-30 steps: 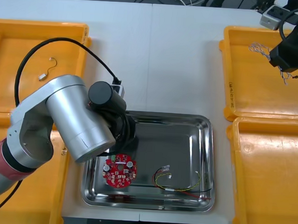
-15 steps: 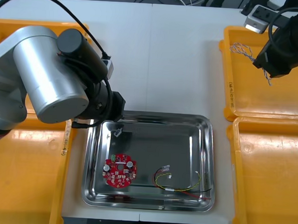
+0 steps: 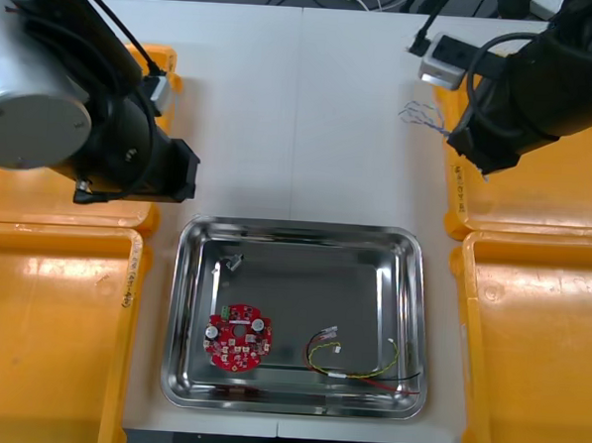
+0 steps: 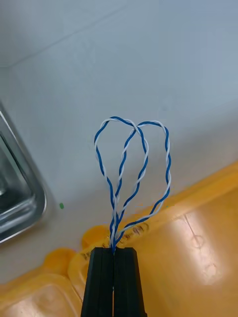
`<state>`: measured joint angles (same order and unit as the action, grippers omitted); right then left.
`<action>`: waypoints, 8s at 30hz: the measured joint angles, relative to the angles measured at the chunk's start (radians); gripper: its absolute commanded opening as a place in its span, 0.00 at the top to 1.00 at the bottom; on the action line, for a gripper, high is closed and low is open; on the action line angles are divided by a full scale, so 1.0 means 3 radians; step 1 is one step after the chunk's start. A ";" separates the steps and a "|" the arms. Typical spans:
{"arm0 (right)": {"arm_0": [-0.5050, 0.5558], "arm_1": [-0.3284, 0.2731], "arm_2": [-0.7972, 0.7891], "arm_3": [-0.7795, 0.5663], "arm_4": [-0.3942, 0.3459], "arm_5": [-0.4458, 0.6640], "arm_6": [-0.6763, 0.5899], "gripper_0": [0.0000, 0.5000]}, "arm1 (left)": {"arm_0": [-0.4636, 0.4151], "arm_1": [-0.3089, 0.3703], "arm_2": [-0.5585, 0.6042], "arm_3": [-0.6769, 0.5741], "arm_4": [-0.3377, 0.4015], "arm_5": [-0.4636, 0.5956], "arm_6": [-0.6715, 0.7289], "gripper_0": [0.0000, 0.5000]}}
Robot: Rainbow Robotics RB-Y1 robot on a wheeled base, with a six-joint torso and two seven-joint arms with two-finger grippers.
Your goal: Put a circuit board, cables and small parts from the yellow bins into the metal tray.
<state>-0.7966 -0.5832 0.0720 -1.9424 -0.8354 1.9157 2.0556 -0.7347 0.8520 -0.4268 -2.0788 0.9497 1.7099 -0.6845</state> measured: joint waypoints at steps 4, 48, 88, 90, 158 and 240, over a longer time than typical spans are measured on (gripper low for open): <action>0.0014 0.0101 0.0207 -0.0123 0.0010 0.0000 -0.0009 1.00 | -0.0068 0.0095 0.0071 0.0215 0.0126 0.0000 -0.0378 0.00; 0.0752 0.0330 0.1697 -0.0344 0.0771 -0.0675 -0.0018 1.00 | -0.0249 0.0343 0.0310 0.2069 0.0141 -0.0584 -0.3460 0.00; 0.0785 0.0330 0.1727 -0.0093 0.0896 -0.0937 0.0065 0.00 | -0.0206 0.0294 0.0216 0.2560 -0.0183 -0.1477 -0.4137 0.00; 0.0785 0.0330 0.1727 -0.0095 0.0888 -0.0905 0.0065 0.00 | -0.0176 0.0279 0.0215 0.2560 -0.0206 -0.1510 -0.4144 0.00; 0.0968 -0.0944 -0.0775 -0.0156 -0.0274 -0.0124 -0.2480 0.00 | 0.0058 0.0161 0.0100 0.2551 -0.0334 -0.1846 -0.4351 1.00; 0.1590 -0.1157 -0.1075 -0.0085 -0.0526 -0.0279 -0.2600 0.00 | 0.0066 -0.1228 -0.0300 -0.0175 -0.1648 0.0678 -0.0991 1.00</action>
<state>-0.3197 -0.9303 -0.2507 -1.9680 -0.9932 1.8320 1.2756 -0.7150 0.4836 -0.5167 -2.1314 0.4553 1.9134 -0.9817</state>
